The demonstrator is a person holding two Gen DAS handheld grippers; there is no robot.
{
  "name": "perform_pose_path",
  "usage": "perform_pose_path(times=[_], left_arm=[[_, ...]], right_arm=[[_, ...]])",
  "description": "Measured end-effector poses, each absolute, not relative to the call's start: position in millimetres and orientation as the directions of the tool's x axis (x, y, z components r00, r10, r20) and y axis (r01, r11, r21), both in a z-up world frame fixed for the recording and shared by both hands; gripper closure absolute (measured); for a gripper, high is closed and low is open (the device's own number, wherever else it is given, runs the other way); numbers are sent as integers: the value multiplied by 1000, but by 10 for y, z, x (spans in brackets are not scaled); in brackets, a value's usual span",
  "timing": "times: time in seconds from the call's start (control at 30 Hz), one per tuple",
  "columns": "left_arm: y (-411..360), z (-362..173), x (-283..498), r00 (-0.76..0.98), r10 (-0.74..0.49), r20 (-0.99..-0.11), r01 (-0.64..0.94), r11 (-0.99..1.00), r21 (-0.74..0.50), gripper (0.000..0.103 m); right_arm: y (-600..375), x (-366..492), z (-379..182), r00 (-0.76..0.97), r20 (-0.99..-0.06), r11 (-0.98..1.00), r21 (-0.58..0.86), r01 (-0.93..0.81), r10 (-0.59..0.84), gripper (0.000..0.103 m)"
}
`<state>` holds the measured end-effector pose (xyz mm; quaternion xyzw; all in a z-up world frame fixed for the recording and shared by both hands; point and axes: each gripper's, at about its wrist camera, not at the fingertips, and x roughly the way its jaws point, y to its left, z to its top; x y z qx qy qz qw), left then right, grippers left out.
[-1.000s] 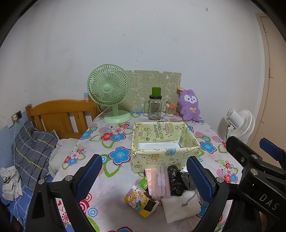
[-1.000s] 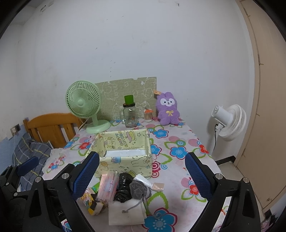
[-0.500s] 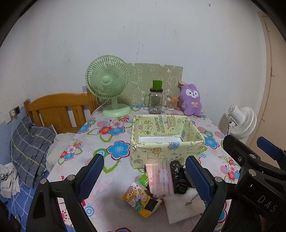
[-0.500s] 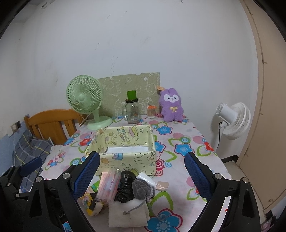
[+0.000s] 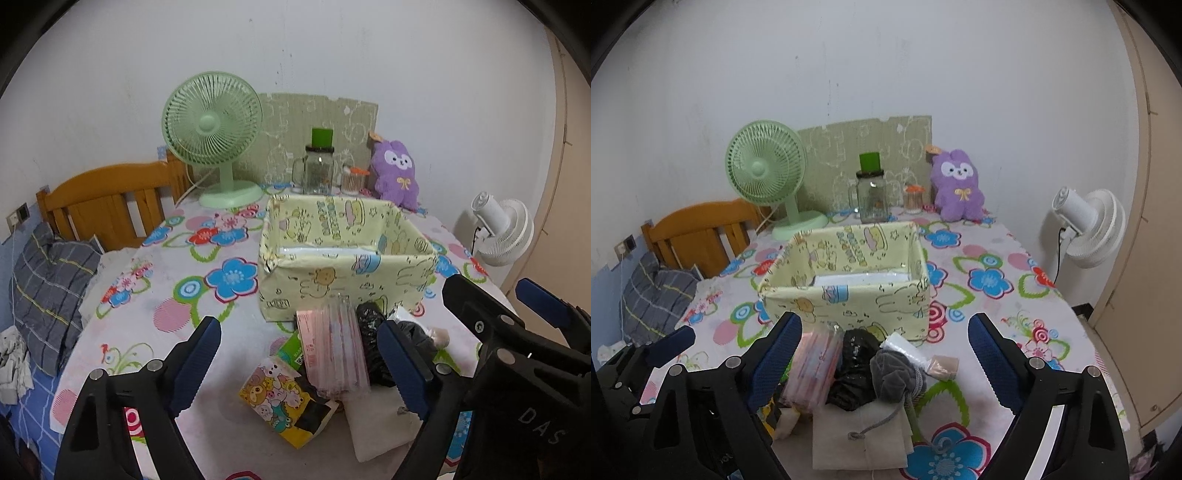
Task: Organize soft objects
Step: 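Move the left tool to the clear pen bag while the right tool approaches the grey pouch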
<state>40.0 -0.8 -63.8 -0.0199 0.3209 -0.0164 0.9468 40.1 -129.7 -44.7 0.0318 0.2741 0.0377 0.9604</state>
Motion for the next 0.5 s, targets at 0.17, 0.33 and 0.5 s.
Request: perform_pose_path(times=[0.17, 0.33, 0.5], left_arm=[[-45, -807, 509, 766, -55, -641, 29, 998, -50, 20], [-118, -935, 606, 740, -55, -670, 41, 998, -37, 23], [-189, -1053, 693, 713, -59, -698, 55, 998, -28, 30]], right_arm=[[-1292, 522, -615, 825, -559, 996, 82, -47, 85, 13], [-1306, 638, -776, 799, -595, 995, 84, -46, 87, 18], [-1335, 749, -931, 772, -628, 994, 97, -51, 101, 22]])
